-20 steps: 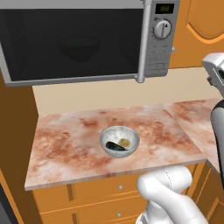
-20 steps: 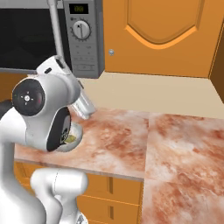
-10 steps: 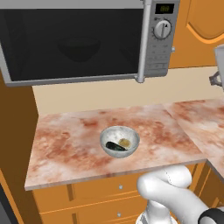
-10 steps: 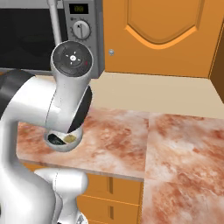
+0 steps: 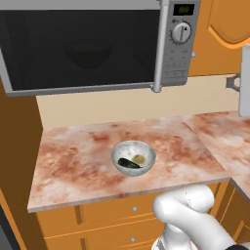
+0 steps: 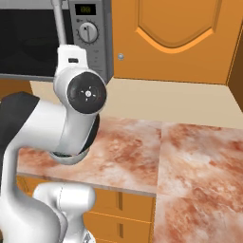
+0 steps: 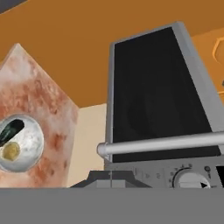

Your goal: Place the bowl containing the squash and corn in the microwave. Close the microwave door and press the start button to microwave the meal.

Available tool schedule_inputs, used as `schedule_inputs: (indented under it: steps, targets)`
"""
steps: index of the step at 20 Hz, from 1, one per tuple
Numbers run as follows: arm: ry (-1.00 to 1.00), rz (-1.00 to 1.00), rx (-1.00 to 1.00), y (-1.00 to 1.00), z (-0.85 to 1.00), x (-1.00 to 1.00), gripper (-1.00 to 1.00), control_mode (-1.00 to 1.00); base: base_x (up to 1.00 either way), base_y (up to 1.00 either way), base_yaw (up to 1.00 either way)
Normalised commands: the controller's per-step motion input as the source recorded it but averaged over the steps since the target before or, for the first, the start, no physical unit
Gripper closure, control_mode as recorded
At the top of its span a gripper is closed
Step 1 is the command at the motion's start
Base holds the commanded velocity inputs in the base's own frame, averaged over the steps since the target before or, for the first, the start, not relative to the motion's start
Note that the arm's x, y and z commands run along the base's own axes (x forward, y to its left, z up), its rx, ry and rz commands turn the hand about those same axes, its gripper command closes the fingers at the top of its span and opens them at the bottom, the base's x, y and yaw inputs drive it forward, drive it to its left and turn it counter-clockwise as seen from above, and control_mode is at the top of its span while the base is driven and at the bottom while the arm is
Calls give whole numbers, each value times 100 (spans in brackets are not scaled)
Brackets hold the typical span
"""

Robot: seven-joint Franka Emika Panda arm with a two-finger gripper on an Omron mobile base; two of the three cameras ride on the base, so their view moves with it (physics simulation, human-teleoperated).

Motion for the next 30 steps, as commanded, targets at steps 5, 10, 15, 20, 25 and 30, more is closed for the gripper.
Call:
schedule_inputs:
  steps: [5, 10, 15, 20, 25, 30]
  targets:
    - [-15, 0, 11, 10, -32, 58, 100, -100, 0, 0, 0]
    - [-7, 0, 12, -13, -9, 51, 100, -100, 0, 0, 0]
    - [0, 0, 11, -25, 0, 46, 100, -100, 0, 0, 0]
    - [0, 0, 4, -5, 0, 32, 100, -100, 0, 0, 0]
    - [0, 0, 0, 4, 0, 21, 100, -100, 0, 0, 0]
    - [0, 0, 0, 0, 0, 28, 100, -100, 0, 0, 0]
